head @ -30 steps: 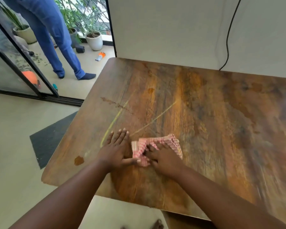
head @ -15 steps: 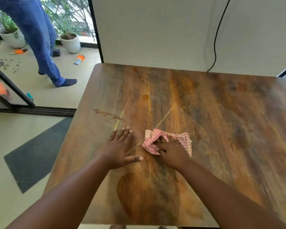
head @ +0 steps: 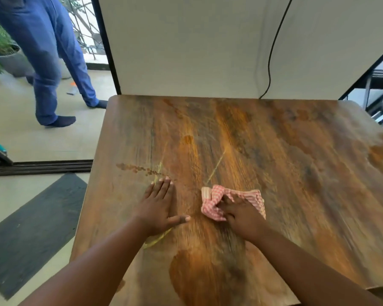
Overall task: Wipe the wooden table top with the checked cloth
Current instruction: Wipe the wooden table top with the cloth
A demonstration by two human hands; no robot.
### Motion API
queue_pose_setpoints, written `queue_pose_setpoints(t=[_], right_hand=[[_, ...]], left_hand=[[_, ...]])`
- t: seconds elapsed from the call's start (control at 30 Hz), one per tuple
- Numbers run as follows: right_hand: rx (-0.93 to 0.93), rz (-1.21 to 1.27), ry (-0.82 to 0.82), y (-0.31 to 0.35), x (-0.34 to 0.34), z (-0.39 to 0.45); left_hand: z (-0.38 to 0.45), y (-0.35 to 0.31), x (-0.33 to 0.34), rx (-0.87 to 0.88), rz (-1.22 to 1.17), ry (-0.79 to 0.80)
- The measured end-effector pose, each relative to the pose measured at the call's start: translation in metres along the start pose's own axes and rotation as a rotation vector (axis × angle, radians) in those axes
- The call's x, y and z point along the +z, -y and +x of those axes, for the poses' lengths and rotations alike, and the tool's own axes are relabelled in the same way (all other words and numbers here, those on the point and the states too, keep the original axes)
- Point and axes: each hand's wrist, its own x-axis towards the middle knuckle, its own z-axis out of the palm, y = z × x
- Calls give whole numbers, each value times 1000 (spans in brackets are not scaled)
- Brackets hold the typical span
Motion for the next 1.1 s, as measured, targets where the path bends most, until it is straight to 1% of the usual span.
queue_pose_setpoints(t=[0.1, 0.2, 0.27, 0.37, 0.47, 0.53, 0.67, 0.77, 0.83, 0.93, 1.03, 1.1], right_hand=[[121, 12, -25, 16, -4, 39], [100, -17, -26, 36, -1, 62], [49, -31, -27, 38, 3, 55], [-26, -34, -15, 21, 9, 26], [-37, -32, -10, -4, 8, 5], [-30, -33, 3, -19, 2, 11], [68, 28, -88, -31, -19, 70], [97, 15, -89, -16, -27, 117], [65, -10, -82, -3, -25, 131], [-34, -41, -51, 4, -15, 116], [-160, -79, -16, -9, -7, 80], [-188, -92, 4, -24, -9, 65]], left_hand=[[0, -5, 6, -23, -23, -25], [2, -9, 11, -44, -27, -47], [4, -9, 12, -35, -20, -55], [6, -6, 12, -13, 1, -71], [10, -1, 11, -33, -11, -118], [14, 2, 10, -30, -16, -153], [17, 4, 11, 13, -8, -178], [21, 4, 14, 34, -3, -180], [22, 5, 14, 16, 1, -172], [24, 5, 13, -7, 1, -155], [23, 3, 10, -13, 5, -138], [23, 2, 8, -13, 8, -130]])
